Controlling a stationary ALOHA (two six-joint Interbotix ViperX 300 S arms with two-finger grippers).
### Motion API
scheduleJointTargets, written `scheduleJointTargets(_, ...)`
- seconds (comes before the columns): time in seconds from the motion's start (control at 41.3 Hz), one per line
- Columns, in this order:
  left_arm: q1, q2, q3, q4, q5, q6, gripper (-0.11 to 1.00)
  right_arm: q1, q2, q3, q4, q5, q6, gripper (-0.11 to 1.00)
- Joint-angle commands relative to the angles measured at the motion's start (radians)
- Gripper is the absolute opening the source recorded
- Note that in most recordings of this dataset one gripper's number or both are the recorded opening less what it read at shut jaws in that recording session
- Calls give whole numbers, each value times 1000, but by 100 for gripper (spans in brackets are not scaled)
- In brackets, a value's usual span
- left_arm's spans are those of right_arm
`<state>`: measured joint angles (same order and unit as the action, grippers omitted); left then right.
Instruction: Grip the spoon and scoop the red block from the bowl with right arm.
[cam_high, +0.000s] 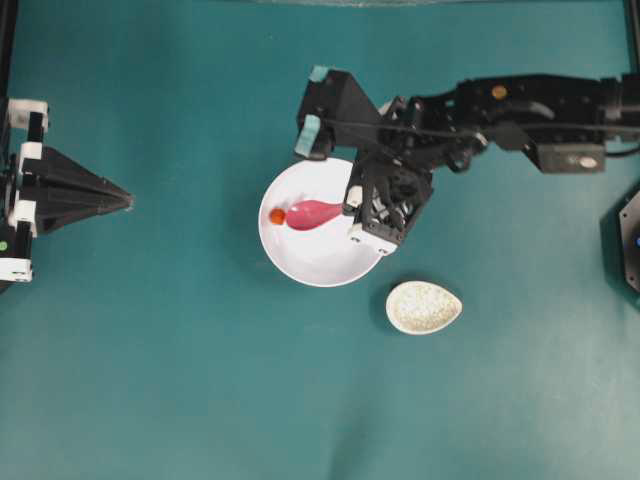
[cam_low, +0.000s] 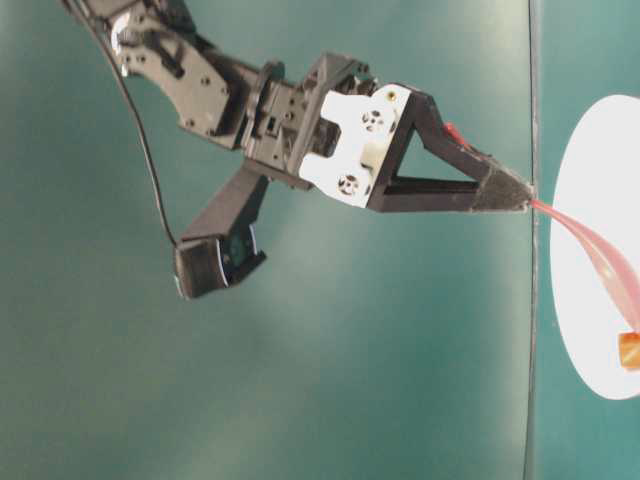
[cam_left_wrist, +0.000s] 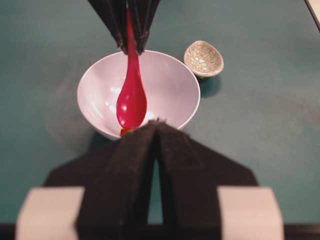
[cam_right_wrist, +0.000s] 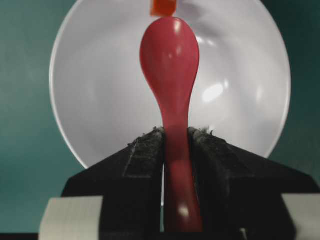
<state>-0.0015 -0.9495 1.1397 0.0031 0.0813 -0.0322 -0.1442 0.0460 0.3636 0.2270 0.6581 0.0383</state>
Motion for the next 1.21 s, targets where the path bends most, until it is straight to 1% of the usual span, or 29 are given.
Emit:
scheduleJointTargets(0.0, -3, 6, -29, 3, -5, 0, 0, 5, -49, 8, 5, -48, 0, 24)
scheduleJointTargets(0.242, -3, 6, -29, 3, -5, -2, 0, 6, -63, 29, 0, -67, 43, 24)
scheduleJointTargets(0.387, -3, 6, -29, 3, -5, -2, 0, 6, -66, 21, 2, -41, 49, 24)
scheduleJointTargets(0.46, -3, 6, -29, 2, -5, -2, 0, 6, -72, 6, 5, 8, 57, 24)
scheduleJointTargets(0.605, -3, 6, -29, 3, -5, -2, 0, 6, -80, -52, 3, 170, 104, 24)
scheduleJointTargets(0.75, -3, 6, -29, 3, -6, -2, 0, 6, -80, -86, 0, 287, 135, 24)
scheduleJointTargets(0.992, -3, 6, -29, 3, -5, -2, 0, 6, -61, -112, 6, 396, 133, 24)
scheduleJointTargets(1.185, -3, 6, -28, 3, -6, 0, 0, 6, -34, -129, 5, 419, 129, 24)
